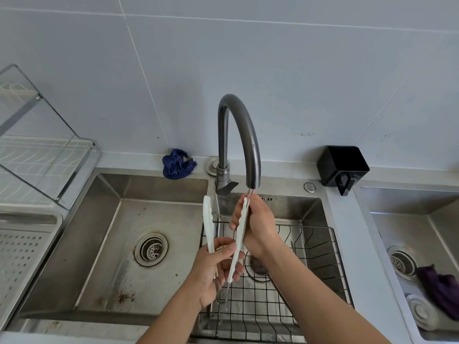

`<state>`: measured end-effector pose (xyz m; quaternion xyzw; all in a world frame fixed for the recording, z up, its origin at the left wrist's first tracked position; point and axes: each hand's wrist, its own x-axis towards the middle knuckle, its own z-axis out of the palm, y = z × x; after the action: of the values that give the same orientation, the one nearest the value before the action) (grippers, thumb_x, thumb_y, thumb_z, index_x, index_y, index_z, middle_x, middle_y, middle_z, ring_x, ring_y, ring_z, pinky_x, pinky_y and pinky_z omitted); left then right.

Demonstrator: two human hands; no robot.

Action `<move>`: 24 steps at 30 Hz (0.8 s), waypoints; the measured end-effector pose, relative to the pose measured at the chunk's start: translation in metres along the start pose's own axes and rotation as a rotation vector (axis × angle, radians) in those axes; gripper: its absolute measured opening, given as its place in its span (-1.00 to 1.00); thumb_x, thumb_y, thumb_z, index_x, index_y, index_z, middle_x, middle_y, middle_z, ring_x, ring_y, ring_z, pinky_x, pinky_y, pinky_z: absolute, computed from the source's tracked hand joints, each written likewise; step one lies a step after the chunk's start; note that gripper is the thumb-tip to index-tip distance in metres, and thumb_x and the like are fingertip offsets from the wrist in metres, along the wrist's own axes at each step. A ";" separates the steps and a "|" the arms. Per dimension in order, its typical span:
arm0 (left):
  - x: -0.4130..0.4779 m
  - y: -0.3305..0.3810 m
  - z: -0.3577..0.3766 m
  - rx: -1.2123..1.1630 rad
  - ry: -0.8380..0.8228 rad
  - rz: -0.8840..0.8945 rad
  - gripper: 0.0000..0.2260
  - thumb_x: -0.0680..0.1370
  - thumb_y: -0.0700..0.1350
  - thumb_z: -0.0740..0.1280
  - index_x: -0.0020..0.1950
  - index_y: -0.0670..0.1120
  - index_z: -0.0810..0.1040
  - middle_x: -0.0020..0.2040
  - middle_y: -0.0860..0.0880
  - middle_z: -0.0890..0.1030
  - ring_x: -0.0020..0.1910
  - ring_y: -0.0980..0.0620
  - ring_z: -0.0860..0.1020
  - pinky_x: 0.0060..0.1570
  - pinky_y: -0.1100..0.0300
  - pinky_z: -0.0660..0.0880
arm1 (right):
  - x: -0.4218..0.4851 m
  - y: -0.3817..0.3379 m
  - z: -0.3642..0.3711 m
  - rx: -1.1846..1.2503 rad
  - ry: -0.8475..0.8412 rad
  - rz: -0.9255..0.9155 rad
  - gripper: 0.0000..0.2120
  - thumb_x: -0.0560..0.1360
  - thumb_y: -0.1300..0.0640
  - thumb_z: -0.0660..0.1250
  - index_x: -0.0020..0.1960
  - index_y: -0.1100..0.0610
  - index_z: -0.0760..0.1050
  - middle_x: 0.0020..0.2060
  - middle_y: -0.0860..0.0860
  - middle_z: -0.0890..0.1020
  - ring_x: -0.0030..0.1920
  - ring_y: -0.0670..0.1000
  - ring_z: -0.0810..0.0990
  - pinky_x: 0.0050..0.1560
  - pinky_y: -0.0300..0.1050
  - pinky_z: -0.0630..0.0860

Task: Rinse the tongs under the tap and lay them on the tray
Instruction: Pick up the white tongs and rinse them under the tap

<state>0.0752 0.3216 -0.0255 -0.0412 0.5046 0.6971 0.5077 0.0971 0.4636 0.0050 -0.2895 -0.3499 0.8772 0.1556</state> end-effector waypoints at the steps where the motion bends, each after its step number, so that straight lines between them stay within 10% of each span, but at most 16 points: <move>1: 0.001 0.000 -0.001 -0.013 -0.009 -0.007 -0.72 0.22 -0.12 0.67 -0.16 -0.10 0.69 -0.20 -0.31 0.65 -0.40 -0.19 0.61 -0.45 0.11 0.51 | 0.000 -0.002 -0.002 0.039 -0.027 0.009 -0.70 0.69 0.09 0.17 -0.14 0.16 0.54 -0.42 0.04 0.41 -0.42 0.01 0.38 -0.40 -0.07 0.45; 5: 0.004 0.004 -0.006 -0.050 -0.054 -0.028 -0.62 0.17 -0.09 0.72 -0.16 -0.14 0.64 -0.20 -0.30 0.65 -0.40 -0.18 0.61 -0.45 0.10 0.52 | -0.002 -0.010 -0.012 0.092 -0.159 0.036 -0.80 0.59 0.27 0.24 0.16 0.29 0.55 -0.30 0.10 0.50 -0.32 0.06 0.50 -0.21 0.01 0.56; 12: 0.007 0.005 -0.005 -0.028 -0.072 -0.081 -0.66 0.19 -0.05 0.71 -0.17 -0.08 0.66 -0.22 -0.26 0.64 -0.40 -0.16 0.59 -0.46 0.11 0.53 | 0.003 -0.014 -0.005 -0.199 0.028 -0.049 -0.62 0.68 0.12 0.21 -0.28 0.09 0.59 -0.36 0.04 0.51 -0.41 -0.03 0.49 -0.37 -0.14 0.49; 17: 0.009 0.008 -0.009 -0.102 -0.038 -0.119 -0.79 0.41 -0.13 0.53 -0.01 -0.15 0.61 -0.23 -0.24 0.63 -0.41 -0.13 0.58 -0.49 0.12 0.53 | -0.004 -0.012 -0.011 0.024 -0.116 0.052 -0.77 0.63 0.25 0.23 0.22 0.30 0.56 -0.27 0.10 0.58 -0.30 0.05 0.57 -0.21 -0.05 0.56; 24: 0.017 0.008 -0.004 0.023 -0.010 -0.071 -0.80 0.35 -0.09 0.60 -0.08 -0.08 0.71 -0.22 -0.25 0.66 -0.35 -0.19 0.64 -0.37 0.04 0.62 | -0.003 -0.007 -0.006 -0.132 0.075 -0.063 -0.70 0.65 0.06 0.26 -0.20 0.10 0.62 -0.37 0.05 0.54 -0.40 0.00 0.51 -0.32 -0.06 0.47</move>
<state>0.0590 0.3298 -0.0317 -0.0497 0.5081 0.6731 0.5351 0.1036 0.4705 0.0078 -0.3206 -0.4099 0.8354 0.1768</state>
